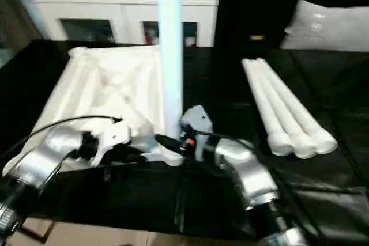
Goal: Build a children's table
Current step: Insert table leg to table base, then rotate leg to tighten
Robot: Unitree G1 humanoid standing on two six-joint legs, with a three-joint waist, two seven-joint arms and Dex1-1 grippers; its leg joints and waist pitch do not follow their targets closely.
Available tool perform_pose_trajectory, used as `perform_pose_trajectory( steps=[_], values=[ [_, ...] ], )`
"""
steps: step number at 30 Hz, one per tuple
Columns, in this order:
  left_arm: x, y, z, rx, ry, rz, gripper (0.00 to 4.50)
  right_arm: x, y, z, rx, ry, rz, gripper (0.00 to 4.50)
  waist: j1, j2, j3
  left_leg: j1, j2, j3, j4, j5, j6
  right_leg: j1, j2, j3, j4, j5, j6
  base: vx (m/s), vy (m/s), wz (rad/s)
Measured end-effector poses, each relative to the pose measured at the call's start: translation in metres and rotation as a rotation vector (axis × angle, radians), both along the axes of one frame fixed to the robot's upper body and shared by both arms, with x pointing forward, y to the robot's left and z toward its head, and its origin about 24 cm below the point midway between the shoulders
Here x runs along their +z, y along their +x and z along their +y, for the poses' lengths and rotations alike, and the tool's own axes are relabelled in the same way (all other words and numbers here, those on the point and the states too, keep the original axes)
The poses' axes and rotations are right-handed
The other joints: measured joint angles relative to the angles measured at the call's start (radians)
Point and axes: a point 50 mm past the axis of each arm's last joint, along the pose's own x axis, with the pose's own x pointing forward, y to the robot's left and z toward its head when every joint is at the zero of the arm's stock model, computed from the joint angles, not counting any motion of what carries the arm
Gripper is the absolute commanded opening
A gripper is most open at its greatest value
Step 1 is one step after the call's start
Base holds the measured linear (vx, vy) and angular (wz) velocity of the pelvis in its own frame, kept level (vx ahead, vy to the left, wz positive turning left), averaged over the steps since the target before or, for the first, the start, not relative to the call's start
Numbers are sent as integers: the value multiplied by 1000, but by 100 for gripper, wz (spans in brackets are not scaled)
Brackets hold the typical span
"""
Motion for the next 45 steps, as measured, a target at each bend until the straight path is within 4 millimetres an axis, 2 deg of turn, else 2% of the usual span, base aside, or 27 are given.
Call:
perform_pose_trajectory(
  steps=[3, 6, 10, 15, 20, 21, 22, 24, 29, 32, 34, 37, 41, 45],
  values=[
    [-1, -9, -3, 77, -25, -3, 0, 0, 5, 3, -40, 7, 0, 193, -13, -2, 1, -1, -1, 0, 0, 0, 0, -1, 0, 1, -1, 0, 0, 0, 0, 0],
    [-1, -22, -11, 191, -55, -3, 0, 1, 10, 5, -73, 11, -7, 193, -15, -7, 4, -2, 0, 0, 0, 0, 0, -2, 0, 0, 0, 0, 0, 0, 0, 0],
    [2, -28, -24, 292, -69, 7, 0, 3, 16, 5, -119, 13, -25, 193, -12, -14, 8, -5, -1, 0, 0, 0, 0, -4, 0, 0, -1, 0, 0, 0, 0, 0],
    [7, -30, -41, 372, -81, 12, 0, 5, 21, 2, -156, 17, -37, 193, 0, -27, 15, -6, 0, 1, -2, 0, 0, -5, 0, 0, -1, 0, 0, 0, 0, 0],
    [10, -26, -43, 375, -41, -15, 0, 5, 22, 4, -178, 15, -51, 193, 1, -29, 16, -7, -1, 1, -3, 0, 0, -5, 0, 0, -4, 0, 0, 0, 0, 0],
    [10, -25, -43, 378, -33, -21, 0, 4, 23, 4, -186, 22, -49, 228, 1, -30, 17, -7, -1, 1, -4, 0, 0, -5, 0, 0, -4, 0, 0, 0, 0, 0],
    [10, -25, -42, 378, -28, -25, 0, 4, 23, 5, -188, 26, -50, 228, 1, -31, 17, -7, -1, 1, -5, 0, 0, -5, 0, 0, -4, 0, 0, 0, 0, 0],
    [10, -24, -42, 376, -24, -30, 0, 3, 23, 5, -197, 34, -50, 267, 1, -33, 18, -6, -1, 1, -5, 0, 0, -6, 0, 0, -4, 0, 0, 0, 0, 0],
    [11, -21, -40, 360, -16, -46, 0, -3, 22, 3, -209, 33, -35, 312, 2, -35, 20, -9, -1, 1, -5, 0, 0, -9, 0, 0, -4, 0, 0, 0, 0, 0],
    [14, -15, -36, 358, 1, -73, 0, -12, 17, -3, -221, 10, -11, 338, 9, -36, 20, -11, 0, 1, -5, 0, 0, -13, 0, 0, -4, 1, -1, 0, 0, 0],
    [15, -11, -33, 353, 6, -93, 0, -21, 11, -11, -230, -15, 13, 357, 16, -36, 20, -21, 0, 1, -5, 0, 0, -18, 0, 0, -4, 2, -2, 0, 0, 0],
    [17, -7, -26, 344, 8, -103, 0, -28, 2, -26, -212, -36, 52, 370, 24, -35, 21, -23, 0, 1, -5, 0, 1, -20, 0, 0, -4, 5, -8, 0, 0, 0],
    [17, -5, -22, 316, 3, -103, 0, -22, 0, -35, -185, -9, 33, 403, 29, -35, 21, -23, 0, 2, -5, 1, 4, -22, 0, 0, -4, 3, -8, 0, 0, 0],
    [17, -3, -15, 216, 6, -96, 0, -10, -2, -48, -159, 19, -7, 437, 37, -35, 21, -22, 1, 2, -4, 0, 3, -21, 0, -1, -3, 4, -8, 0, 0, 0]
  ],
)
